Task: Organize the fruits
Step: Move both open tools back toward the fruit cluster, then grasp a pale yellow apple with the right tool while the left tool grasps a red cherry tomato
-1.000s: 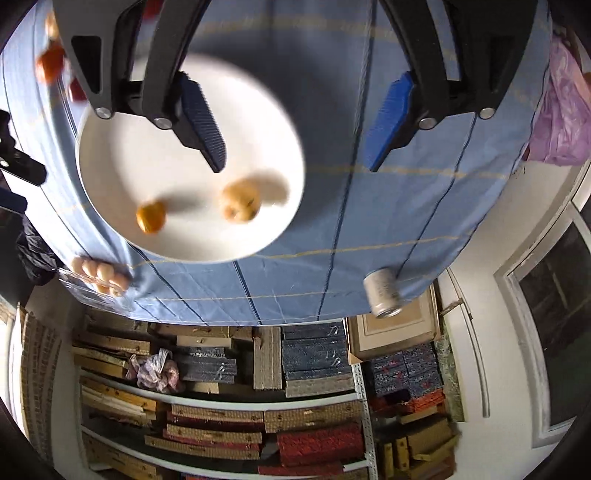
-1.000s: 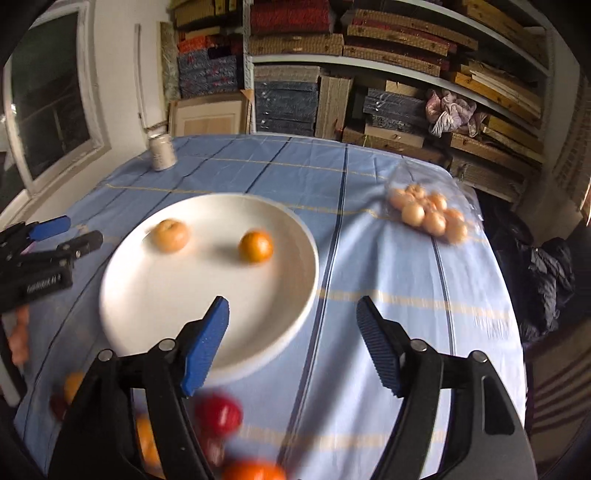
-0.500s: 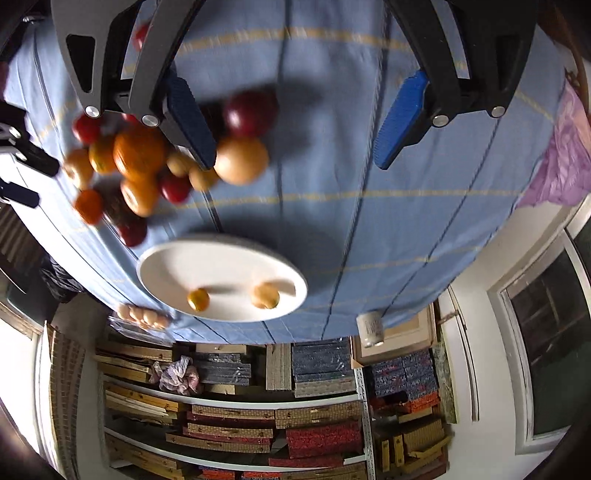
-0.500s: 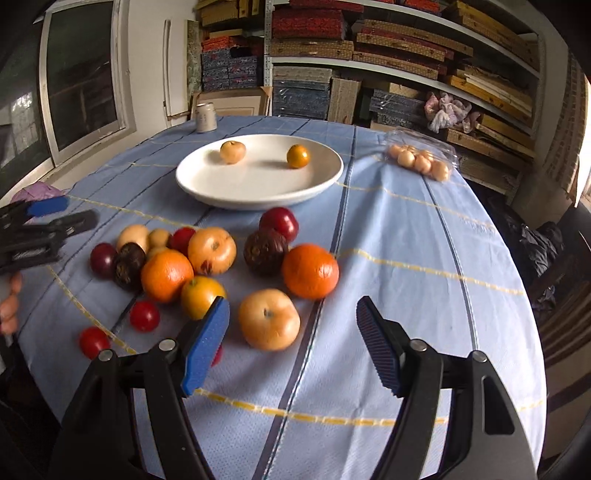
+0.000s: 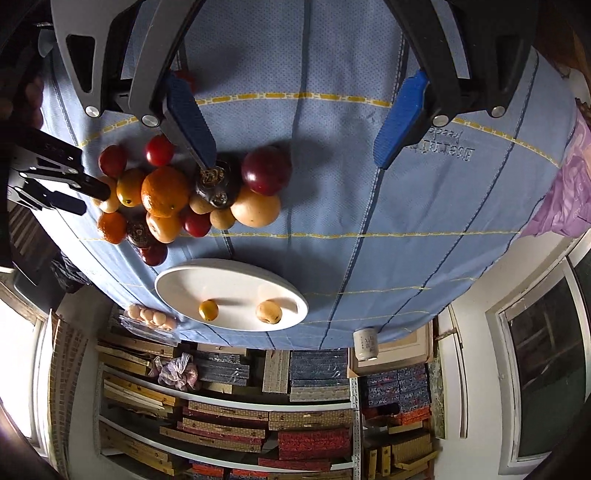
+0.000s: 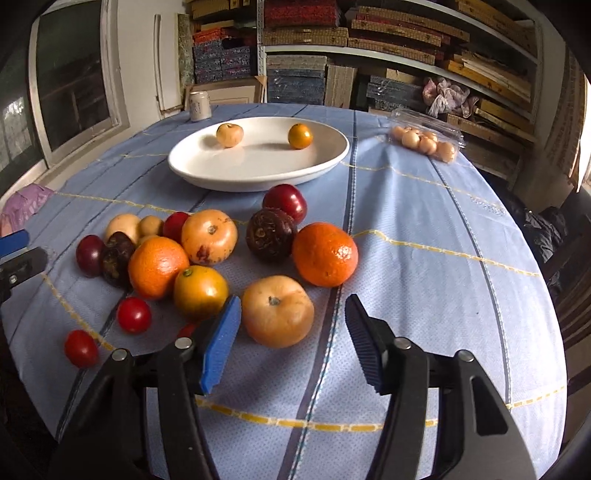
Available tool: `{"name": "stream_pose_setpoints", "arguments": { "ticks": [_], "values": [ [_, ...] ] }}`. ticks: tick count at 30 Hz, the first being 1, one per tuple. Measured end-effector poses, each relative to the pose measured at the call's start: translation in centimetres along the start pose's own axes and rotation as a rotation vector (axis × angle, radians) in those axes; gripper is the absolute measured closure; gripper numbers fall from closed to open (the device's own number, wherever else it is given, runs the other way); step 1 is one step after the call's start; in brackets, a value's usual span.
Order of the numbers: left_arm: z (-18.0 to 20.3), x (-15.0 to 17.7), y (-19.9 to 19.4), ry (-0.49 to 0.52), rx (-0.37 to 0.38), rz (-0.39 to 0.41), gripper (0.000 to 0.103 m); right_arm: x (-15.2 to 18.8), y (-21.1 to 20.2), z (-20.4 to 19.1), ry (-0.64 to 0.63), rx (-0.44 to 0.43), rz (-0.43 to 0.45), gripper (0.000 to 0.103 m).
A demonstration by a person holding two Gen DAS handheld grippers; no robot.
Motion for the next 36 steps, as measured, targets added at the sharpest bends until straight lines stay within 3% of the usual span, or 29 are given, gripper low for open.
{"name": "stream_pose_setpoints", "arguments": {
  "ticks": [5, 9, 12, 18, 24, 32, 36],
  "values": [
    [0.6, 0.2, 0.0, 0.027, 0.002, -0.007, 0.015, -0.4, 0.9, -0.5, -0.017, 0.018, -0.035, 0.045],
    [1.4, 0.6, 0.3, 0.055, 0.012, -0.023, 0.015, -0.6, 1.5, 0.0, 0.016, -0.02, -0.059, 0.047],
    [2.0, 0.8, 0.6, 0.076, 0.018, -0.036, 0.015, -0.6, 2.1, 0.4, 0.033, -0.033, -0.09, 0.062],
    [3.1, 1.4, 1.1, 0.128, 0.045, -0.044, 0.015, -0.4, 0.8, 1.1, 0.074, -0.009, -0.022, 0.062],
    [5.5, 3.0, 0.9, 0.23, 0.091, -0.053, 0.015, -0.3, -0.2, 0.2, 0.023, 0.084, 0.036, 0.062],
    [6.7, 3.8, 1.8, 0.25, 0.158, -0.079, 0.017, -0.1, -0.3, 0.6, 0.035, 0.097, 0.043, 0.062],
    [6.9, 3.8, 2.6, 0.245, 0.187, -0.103, 0.03, 0.0, -0.4, 0.3, 0.026, 0.106, 0.045, 0.062]
  ]
}}
Point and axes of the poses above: each gripper's, at about its wrist camera, not at the fingertips, and y roughly the way its jaws point, z to its right, x to its underside, the point moved 3 cm from there along y, roughly the way its jaws point, and after that the axes turned 13 degrees about -z, right-handed, at the moved point
